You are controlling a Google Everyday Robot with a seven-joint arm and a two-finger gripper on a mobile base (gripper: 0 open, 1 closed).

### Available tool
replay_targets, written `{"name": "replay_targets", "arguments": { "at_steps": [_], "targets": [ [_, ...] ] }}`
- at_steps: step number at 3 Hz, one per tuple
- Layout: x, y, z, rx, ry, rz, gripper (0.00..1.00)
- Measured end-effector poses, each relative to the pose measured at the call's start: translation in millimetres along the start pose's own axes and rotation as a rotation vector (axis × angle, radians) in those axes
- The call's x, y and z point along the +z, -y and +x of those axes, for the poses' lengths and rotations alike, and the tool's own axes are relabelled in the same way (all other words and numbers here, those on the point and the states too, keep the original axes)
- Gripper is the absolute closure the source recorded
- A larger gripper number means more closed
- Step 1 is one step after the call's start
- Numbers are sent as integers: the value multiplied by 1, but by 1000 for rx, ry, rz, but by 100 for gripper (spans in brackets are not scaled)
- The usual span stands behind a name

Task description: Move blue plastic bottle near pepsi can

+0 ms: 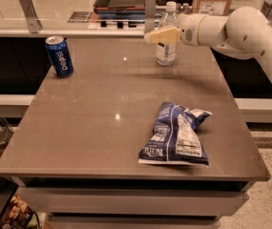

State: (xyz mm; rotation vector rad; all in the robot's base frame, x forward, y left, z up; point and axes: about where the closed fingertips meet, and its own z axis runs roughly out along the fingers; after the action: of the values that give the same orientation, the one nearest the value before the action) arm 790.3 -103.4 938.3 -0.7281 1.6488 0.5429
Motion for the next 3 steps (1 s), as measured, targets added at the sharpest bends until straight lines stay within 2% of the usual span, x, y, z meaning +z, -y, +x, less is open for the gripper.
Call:
{"name": "replay_targets", "arguments": {
  "at_steps": [1, 3],
  "targets": [
    [3, -1, 1, 2, 1, -5, 16],
    [8, -5, 1, 3, 0, -14, 62]
  ]
}}
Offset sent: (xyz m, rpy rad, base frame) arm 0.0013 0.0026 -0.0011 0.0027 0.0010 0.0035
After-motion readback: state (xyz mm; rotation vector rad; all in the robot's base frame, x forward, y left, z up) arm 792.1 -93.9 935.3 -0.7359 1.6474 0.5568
